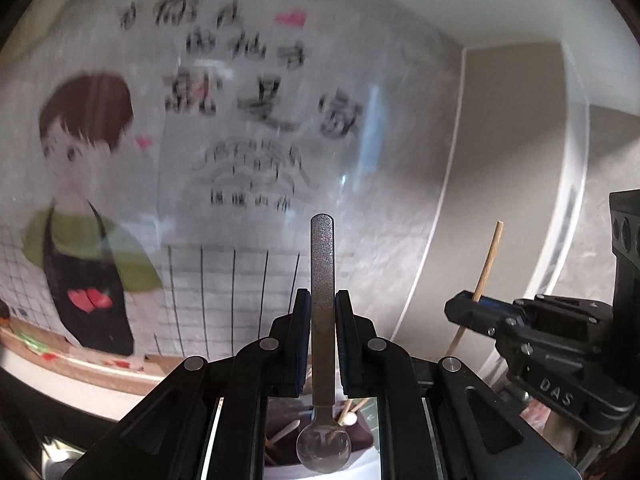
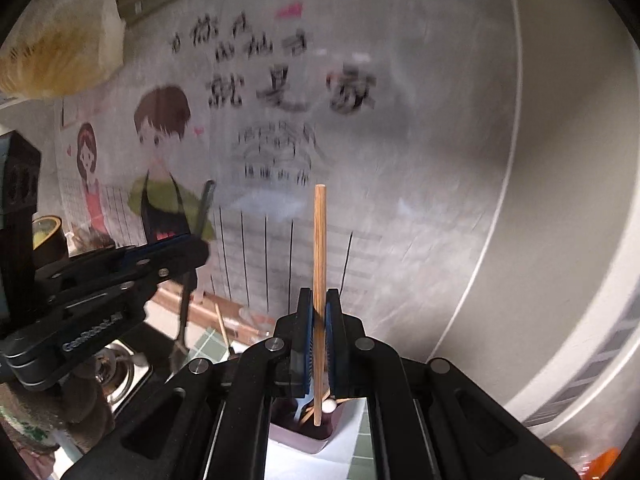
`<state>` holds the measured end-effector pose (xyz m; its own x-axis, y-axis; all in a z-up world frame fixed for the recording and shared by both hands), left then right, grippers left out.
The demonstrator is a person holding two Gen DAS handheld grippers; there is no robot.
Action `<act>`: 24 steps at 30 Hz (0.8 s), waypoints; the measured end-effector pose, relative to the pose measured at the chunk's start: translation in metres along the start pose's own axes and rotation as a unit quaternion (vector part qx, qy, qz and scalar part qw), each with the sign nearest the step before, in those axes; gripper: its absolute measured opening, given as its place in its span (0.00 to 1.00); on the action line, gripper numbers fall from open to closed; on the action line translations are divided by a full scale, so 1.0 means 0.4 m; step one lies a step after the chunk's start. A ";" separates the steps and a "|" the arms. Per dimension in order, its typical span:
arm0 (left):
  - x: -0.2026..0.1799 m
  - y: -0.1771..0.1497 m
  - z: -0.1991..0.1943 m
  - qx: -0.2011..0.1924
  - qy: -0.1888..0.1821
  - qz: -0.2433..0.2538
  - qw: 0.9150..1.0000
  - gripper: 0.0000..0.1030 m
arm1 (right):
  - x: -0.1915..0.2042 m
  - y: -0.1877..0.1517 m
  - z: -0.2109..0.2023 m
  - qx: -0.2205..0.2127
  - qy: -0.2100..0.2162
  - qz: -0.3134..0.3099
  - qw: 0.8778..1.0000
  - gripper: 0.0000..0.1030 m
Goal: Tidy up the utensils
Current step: 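Lower the spoon and chopstick into the holder and open both tools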
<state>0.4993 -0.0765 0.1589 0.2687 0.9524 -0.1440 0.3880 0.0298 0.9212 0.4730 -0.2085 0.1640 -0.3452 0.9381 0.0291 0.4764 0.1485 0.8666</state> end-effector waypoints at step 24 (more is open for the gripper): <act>0.083 -0.388 0.336 0.137 0.019 -0.036 0.990 0.12 | -0.088 -0.334 0.391 0.154 0.062 0.091 0.982 0.05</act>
<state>0.5666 -0.0901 -0.0373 0.2007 0.9614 -0.1880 0.6313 0.0198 0.7752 0.5479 -0.2125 -0.0308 -0.3179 0.9154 0.2469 0.7549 0.0868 0.6500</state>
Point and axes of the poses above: each gripper's, at about its wrist camera, not at the fingertips, and z roughly the way its jaws point, x to its left, y to its top, the point moved 6 cm from there along z, roughly the way its jaws point, and after that the axes turned 11 degrees about y, right-handed, at the moved point
